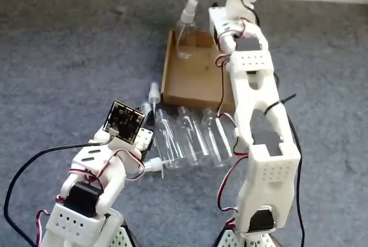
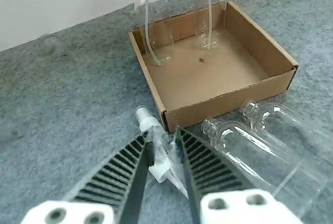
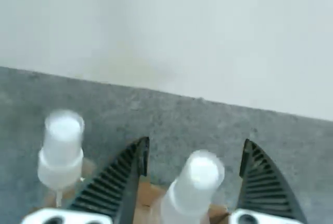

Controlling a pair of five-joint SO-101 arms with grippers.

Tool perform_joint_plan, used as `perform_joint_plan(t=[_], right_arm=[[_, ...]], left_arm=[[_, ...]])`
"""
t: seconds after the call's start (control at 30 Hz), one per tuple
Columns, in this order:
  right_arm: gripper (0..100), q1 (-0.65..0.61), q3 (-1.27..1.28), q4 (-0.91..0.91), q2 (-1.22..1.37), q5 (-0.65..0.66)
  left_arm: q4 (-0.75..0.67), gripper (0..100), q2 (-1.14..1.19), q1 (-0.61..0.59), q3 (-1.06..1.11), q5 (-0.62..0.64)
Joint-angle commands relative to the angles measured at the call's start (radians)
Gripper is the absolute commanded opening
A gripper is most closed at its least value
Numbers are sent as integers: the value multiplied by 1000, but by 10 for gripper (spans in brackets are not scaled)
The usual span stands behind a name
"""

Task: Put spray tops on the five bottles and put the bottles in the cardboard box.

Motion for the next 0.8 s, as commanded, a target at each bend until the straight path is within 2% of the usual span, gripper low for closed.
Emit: perform_joint_plan(t=[0.0, 0.27, 0.53, 0.63, 0.77], right_arm=[[226, -13, -180, 145, -88, 8], [224, -13, -536, 630, -88, 8], [224, -71, -891, 1273, -85, 31], [224, -96, -928, 1313, -97, 61], [224, -107, -694, 1311, -165, 58]], left_arm=[[-26, 33, -12, -8, -5, -6], [-26, 32, -12, -8, -7, -6], [-26, 32, -12, -8, -7, -6], [-26, 31, -12, -8, -7, -6], [-26, 31, -12, -10, -7, -6]])
